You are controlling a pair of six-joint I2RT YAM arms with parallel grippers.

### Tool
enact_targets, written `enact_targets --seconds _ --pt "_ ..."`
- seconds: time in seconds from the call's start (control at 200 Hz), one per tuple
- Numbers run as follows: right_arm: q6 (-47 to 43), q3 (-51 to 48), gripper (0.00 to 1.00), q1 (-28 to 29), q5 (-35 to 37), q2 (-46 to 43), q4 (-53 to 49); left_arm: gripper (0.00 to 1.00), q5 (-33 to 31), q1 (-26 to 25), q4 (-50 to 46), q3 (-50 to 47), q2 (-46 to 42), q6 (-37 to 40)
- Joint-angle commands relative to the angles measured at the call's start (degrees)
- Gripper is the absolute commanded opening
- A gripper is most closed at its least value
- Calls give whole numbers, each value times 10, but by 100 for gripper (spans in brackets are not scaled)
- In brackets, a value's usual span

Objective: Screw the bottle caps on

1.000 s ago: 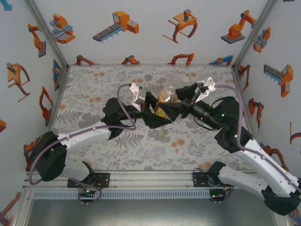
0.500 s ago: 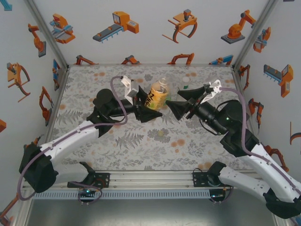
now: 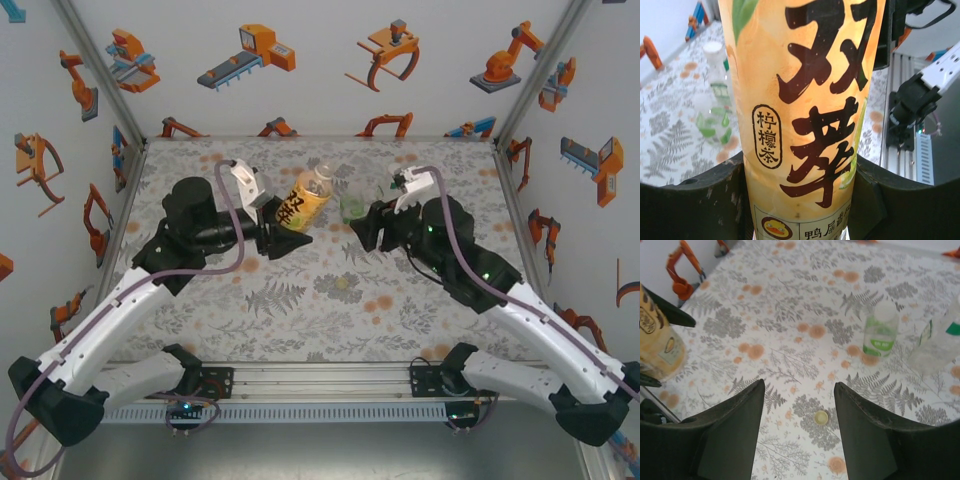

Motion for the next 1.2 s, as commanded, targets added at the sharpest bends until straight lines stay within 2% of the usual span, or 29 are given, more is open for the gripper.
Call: enact_targets --seconds 0.0,0.28,0.516,0.941,1.197 --pt "18 -10 54 2 25 16 -24 0 -16 7 -46 -4 -11 45" --pt "55 -59 54 2 13 87 -29 0 -67 11 -64 -34 -27 93" --pt "90 -86 53 2 -10 158 -8 0 -96 11 -39 -54 -39 88" --pt "136 -59 52 2 -38 308 -17 0 -93 11 -32 -55 -35 79" --pt "145 -39 51 2 -62 365 -16 0 -74 11 -38 -48 -25 75"
